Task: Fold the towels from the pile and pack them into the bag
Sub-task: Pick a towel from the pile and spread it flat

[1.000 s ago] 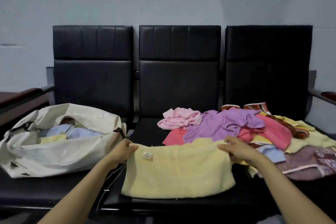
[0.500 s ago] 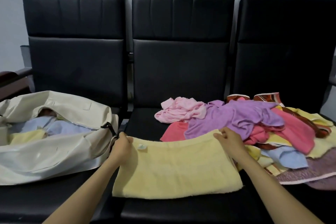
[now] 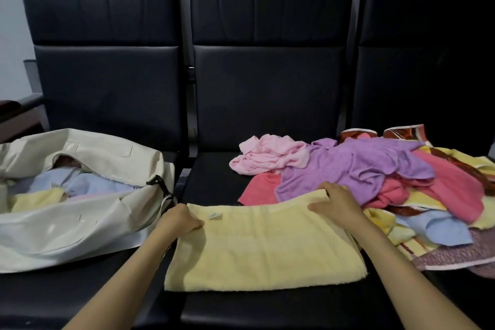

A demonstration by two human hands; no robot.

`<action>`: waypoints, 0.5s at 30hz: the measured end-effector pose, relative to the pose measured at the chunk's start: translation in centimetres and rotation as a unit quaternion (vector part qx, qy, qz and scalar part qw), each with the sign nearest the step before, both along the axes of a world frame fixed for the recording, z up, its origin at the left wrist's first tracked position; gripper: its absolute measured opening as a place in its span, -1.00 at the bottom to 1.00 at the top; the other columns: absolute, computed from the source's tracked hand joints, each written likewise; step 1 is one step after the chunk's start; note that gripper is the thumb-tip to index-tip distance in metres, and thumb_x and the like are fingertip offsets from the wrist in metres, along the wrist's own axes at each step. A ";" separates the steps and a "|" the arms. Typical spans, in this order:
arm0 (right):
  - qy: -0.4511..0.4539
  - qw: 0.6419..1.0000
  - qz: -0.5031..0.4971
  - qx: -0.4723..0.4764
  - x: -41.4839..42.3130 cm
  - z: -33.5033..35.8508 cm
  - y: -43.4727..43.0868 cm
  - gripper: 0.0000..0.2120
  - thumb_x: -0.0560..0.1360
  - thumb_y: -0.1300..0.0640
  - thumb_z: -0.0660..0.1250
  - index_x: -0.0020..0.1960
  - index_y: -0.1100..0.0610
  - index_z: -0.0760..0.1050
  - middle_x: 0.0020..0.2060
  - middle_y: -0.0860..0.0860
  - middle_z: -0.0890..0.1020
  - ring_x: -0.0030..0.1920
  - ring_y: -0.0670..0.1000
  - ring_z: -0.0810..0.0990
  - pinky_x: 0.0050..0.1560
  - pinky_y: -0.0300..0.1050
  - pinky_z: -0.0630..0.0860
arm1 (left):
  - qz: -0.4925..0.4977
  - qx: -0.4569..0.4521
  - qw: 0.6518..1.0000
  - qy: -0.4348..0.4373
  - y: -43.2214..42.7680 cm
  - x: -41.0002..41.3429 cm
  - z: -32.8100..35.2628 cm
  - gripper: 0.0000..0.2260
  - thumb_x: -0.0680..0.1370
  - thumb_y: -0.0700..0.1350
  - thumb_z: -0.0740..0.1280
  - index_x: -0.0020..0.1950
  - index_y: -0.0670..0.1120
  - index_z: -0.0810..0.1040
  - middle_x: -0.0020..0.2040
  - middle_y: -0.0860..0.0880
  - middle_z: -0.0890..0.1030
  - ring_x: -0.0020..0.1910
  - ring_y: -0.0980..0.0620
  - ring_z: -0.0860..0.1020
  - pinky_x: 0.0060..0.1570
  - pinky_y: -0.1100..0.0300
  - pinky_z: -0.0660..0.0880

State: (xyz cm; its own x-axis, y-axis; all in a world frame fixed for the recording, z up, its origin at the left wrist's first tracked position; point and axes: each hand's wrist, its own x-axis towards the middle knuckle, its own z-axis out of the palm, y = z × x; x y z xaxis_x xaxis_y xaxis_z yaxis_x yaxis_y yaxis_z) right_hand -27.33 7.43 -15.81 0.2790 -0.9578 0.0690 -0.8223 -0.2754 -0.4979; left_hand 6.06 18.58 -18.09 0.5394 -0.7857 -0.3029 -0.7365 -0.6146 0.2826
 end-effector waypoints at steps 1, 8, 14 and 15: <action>0.005 1.000 0.009 -0.011 0.1 0.1 0.1 -0.66 0.43 0.06 0.46 0.09 0.23 0.51 0.00 0.11 0.56 0.11 0.17 0.43 -0.04 -0.08 0.27 | 0.002 0.005 1.000 0.021 0.1 -0.1 0.2 -0.56 0.51 0.09 0.36 0.21 -0.21 0.48 0.00 -0.05 0.54 0.05 -0.02 0.52 -0.05 0.22 0.40; -0.028 0.993 -0.034 -0.109 -0.1 0.1 -0.1 -0.80 0.52 0.11 0.37 0.00 0.20 0.42 -0.03 0.14 0.52 0.02 0.20 0.50 -0.19 -0.04 0.29 | 0.032 -0.192 0.976 0.098 0.2 -0.9 0.7 -0.74 0.61 -0.03 0.24 0.12 -0.20 0.31 0.13 -0.24 0.53 0.13 -0.22 0.48 -0.07 0.04 0.34; 0.083 0.970 -0.006 -0.227 1.3 -1.7 0.9 -0.61 0.23 0.31 0.56 0.03 0.25 0.56 0.01 0.21 0.57 0.05 0.25 0.52 -0.06 0.10 0.50 | 0.039 -0.193 0.974 0.116 1.1 -1.3 0.0 -0.66 0.57 -0.08 0.31 0.19 -0.14 0.21 -0.07 -0.16 0.53 -0.04 -0.20 0.52 -0.06 0.03 0.42; 0.072 0.966 0.019 -0.246 1.8 -1.9 1.2 -0.69 0.24 0.34 0.55 -0.06 0.24 0.58 -0.04 0.18 0.58 0.01 0.24 0.54 -0.11 0.08 0.51 | -0.003 -0.174 0.979 0.109 1.2 -1.3 0.0 -0.72 0.57 -0.10 0.30 0.17 -0.10 0.25 -0.07 -0.11 0.53 -0.05 -0.14 0.51 -0.07 0.06 0.41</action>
State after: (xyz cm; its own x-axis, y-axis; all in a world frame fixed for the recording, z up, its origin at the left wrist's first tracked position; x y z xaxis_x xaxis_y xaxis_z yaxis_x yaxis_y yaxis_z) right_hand -25.53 8.58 -17.70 0.3538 -0.8079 0.4712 -0.8577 -0.4812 -0.1811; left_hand 4.78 19.74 -18.06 0.4869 -0.8646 -0.1242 -0.6389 -0.4495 0.6243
